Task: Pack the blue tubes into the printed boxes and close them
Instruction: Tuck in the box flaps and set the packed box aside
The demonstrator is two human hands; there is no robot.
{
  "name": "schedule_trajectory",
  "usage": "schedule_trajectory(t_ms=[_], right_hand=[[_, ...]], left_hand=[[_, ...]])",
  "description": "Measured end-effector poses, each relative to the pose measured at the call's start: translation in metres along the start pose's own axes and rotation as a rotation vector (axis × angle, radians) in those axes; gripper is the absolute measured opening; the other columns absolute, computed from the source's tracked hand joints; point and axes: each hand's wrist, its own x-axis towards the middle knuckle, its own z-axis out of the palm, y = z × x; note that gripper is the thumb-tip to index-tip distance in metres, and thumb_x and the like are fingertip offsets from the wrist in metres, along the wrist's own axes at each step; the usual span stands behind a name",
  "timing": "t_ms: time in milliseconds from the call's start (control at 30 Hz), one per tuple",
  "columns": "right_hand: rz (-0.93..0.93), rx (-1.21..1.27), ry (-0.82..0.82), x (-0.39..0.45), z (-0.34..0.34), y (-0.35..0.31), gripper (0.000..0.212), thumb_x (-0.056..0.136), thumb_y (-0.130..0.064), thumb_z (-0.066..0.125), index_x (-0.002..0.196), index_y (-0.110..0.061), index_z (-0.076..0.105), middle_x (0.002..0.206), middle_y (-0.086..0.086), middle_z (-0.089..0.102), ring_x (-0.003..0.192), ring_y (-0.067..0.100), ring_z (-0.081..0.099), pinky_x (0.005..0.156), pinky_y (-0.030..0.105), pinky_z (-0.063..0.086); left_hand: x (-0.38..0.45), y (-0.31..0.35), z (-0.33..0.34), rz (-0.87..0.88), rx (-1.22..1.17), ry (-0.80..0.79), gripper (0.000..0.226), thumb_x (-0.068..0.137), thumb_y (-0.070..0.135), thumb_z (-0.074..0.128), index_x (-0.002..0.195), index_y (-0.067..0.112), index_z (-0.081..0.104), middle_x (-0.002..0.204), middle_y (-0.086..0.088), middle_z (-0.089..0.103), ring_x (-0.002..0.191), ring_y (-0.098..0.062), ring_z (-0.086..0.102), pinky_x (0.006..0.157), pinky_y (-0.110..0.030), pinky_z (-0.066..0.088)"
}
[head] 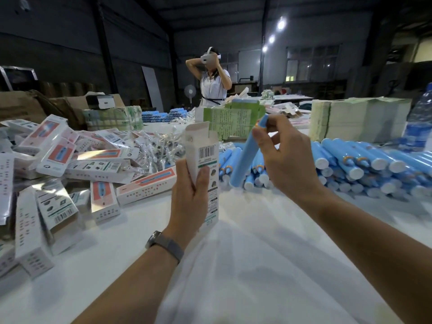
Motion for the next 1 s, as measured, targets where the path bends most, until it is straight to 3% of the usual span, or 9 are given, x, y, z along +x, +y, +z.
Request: schedule_trajectory(t_ms=[133, 200, 267, 333, 500, 600, 800, 900, 1000], right_hand=[[0.015, 0.081, 0.026, 0.007, -0.007, -0.009, 0.015, 0.097, -0.037, 0.054, 0.101, -0.023, 0.057, 0.084, -0.013, 0.062, 0.067, 0.003, 0.056, 0.061, 0.009, 0.039], [0.065, 0.149, 0.051, 0.012, -0.01, -0.011, 0.01, 0.098, -0.034, 0.056, 0.098, -0.024, 0.055, 0.082, -0.017, 0.06, 0.069, 0.006, 0.059, 0.065, 0.017, 0.046], [0.105, 0.24, 0.081, 0.017, -0.012, -0.015, 0.008, 0.099, -0.032, 0.057, 0.096, -0.025, 0.055, 0.083, -0.014, 0.061, 0.07, 0.013, 0.061, 0.061, 0.02, 0.047], [0.118, 0.362, 0.14, 0.023, -0.018, -0.024, 0.008, 0.099, -0.031, 0.056, 0.093, -0.026, 0.055, 0.083, -0.01, 0.062, 0.067, 0.011, 0.06, 0.053, 0.015, 0.045], [0.116, 0.574, 0.263, 0.031, -0.031, -0.044, 0.009, 0.101, -0.029, 0.052, 0.093, -0.024, 0.055, 0.083, -0.006, 0.062, 0.06, 0.01, 0.063, 0.046, 0.021, 0.047], [0.114, 0.581, 0.245, 0.03, -0.031, -0.047, 0.009, 0.102, -0.025, 0.05, 0.099, -0.017, 0.054, 0.086, -0.001, 0.062, 0.062, 0.01, 0.065, 0.049, 0.021, 0.05], [0.1, 0.514, 0.146, 0.023, -0.022, -0.048, 0.007, 0.102, -0.023, 0.053, 0.107, -0.019, 0.051, 0.088, -0.007, 0.065, 0.066, 0.006, 0.066, 0.054, 0.021, 0.052], [0.034, 0.545, 0.162, 0.021, -0.022, -0.051, 0.018, 0.101, -0.019, 0.055, 0.109, -0.027, 0.041, 0.082, -0.015, 0.067, 0.071, 0.009, 0.069, 0.059, 0.018, 0.052], [-0.036, 0.489, 0.118, 0.017, -0.02, -0.05, 0.021, 0.1, -0.019, 0.055, 0.112, -0.026, 0.039, 0.082, -0.007, 0.067, 0.072, 0.009, 0.068, 0.06, 0.02, 0.052]], left_hand=[[-0.001, 0.0, -0.001, 0.043, 0.078, -0.019, 0.031, 0.089, 0.058, 0.042, 0.098, 0.029, 0.034, 0.091, 0.025, 0.062, 0.069, -0.005, 0.058, 0.059, -0.041, 0.053], [-0.001, 0.0, -0.001, 0.051, 0.088, -0.036, 0.027, 0.089, 0.058, 0.041, 0.095, 0.032, 0.034, 0.09, 0.024, 0.062, 0.069, -0.005, 0.059, 0.058, -0.038, 0.052], [-0.001, 0.0, -0.001, 0.078, 0.092, -0.048, 0.024, 0.09, 0.056, 0.042, 0.095, 0.033, 0.035, 0.088, 0.029, 0.061, 0.069, -0.002, 0.058, 0.055, -0.024, 0.047], [-0.001, 0.001, -0.001, 0.081, 0.081, -0.057, 0.025, 0.09, 0.055, 0.043, 0.096, 0.032, 0.037, 0.089, 0.032, 0.061, 0.07, 0.0, 0.058, 0.056, -0.015, 0.043], [-0.002, 0.004, 0.0, 0.091, 0.081, -0.062, 0.023, 0.088, 0.054, 0.045, 0.095, 0.034, 0.034, 0.087, 0.035, 0.061, 0.07, 0.003, 0.058, 0.055, -0.01, 0.041], [-0.004, 0.006, 0.002, 0.133, 0.099, -0.08, 0.019, 0.088, 0.055, 0.045, 0.096, 0.043, 0.032, 0.084, 0.023, 0.063, 0.068, -0.003, 0.058, 0.055, -0.016, 0.042], [-0.006, 0.006, 0.001, 0.166, 0.163, -0.083, 0.019, 0.089, 0.057, 0.045, 0.096, 0.045, 0.031, 0.092, -0.007, 0.064, 0.074, -0.032, 0.06, 0.059, -0.05, 0.051], [-0.006, 0.004, 0.0, 0.191, 0.197, -0.082, 0.019, 0.089, 0.057, 0.044, 0.096, 0.047, 0.03, 0.094, -0.007, 0.064, 0.077, -0.031, 0.06, 0.06, -0.048, 0.051], [-0.007, 0.003, 0.001, 0.213, 0.219, -0.093, 0.018, 0.09, 0.054, 0.045, 0.095, 0.047, 0.029, 0.089, -0.002, 0.06, 0.073, -0.025, 0.056, 0.058, -0.04, 0.047]])
